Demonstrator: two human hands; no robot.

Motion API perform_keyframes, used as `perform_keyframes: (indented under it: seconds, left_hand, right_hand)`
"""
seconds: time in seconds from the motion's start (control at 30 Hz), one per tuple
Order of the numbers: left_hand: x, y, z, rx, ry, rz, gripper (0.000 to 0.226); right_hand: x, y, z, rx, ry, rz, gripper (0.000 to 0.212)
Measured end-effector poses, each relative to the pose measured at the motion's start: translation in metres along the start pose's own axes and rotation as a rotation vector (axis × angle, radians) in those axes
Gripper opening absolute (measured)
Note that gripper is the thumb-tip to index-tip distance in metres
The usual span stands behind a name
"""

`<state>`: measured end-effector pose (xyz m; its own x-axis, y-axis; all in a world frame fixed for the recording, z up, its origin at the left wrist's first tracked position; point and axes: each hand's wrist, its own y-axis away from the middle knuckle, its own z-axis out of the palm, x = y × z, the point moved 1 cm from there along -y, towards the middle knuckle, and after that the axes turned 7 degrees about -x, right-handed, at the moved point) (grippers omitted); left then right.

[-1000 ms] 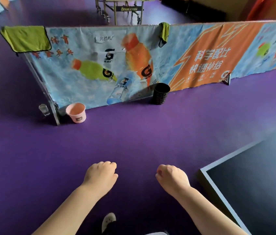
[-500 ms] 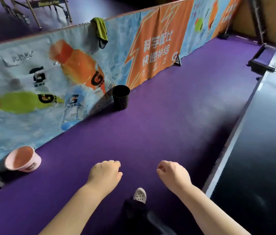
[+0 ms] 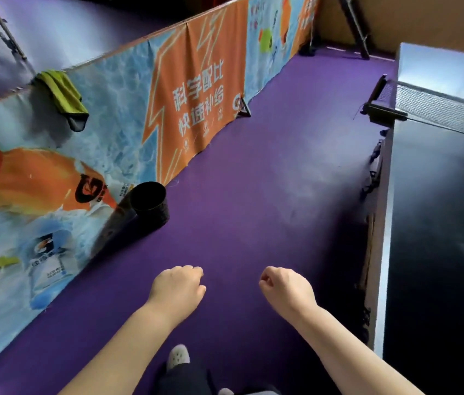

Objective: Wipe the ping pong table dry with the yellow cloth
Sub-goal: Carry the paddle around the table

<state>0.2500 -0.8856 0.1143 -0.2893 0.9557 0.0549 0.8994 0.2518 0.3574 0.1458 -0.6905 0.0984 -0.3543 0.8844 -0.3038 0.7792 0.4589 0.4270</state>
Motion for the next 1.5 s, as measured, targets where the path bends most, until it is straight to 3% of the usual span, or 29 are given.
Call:
perform_keyframes:
  seconds: [0.43,0.63,0.87,1.1,1.5]
  left_hand:
    - [0.025,-0.304,-0.111,-0.036,-0.148,0.39,0.029]
    - [0.073,-0.424,-0.155,-0.041,-0.218,0.585,0.031]
    - [0.191,-0.513,-0.167,-0.087,-0.322,0.801,0.028]
    - [0.338,-0.59,-0.19,-0.033,-0.25,0.919,0.021]
    - [0.588,-0.652,-0.208,-0.066,-0.39,1.15,0.023]
  right_hand:
    - [0.053,-0.195,-0.109,0.1,-0.109,0.338,0.024]
    - [0.087,-0.249,-0.158,0.171,-0.217,0.483,0.022]
    - [0.18,-0.277,-0.197,0.172,-0.338,0.688,0.023]
    - [0.312,-0.308,-0.248,0.175,-0.369,0.775,0.023]
    - [0.499,-0.294,-0.327,0.231,-0.343,0.995,0.019]
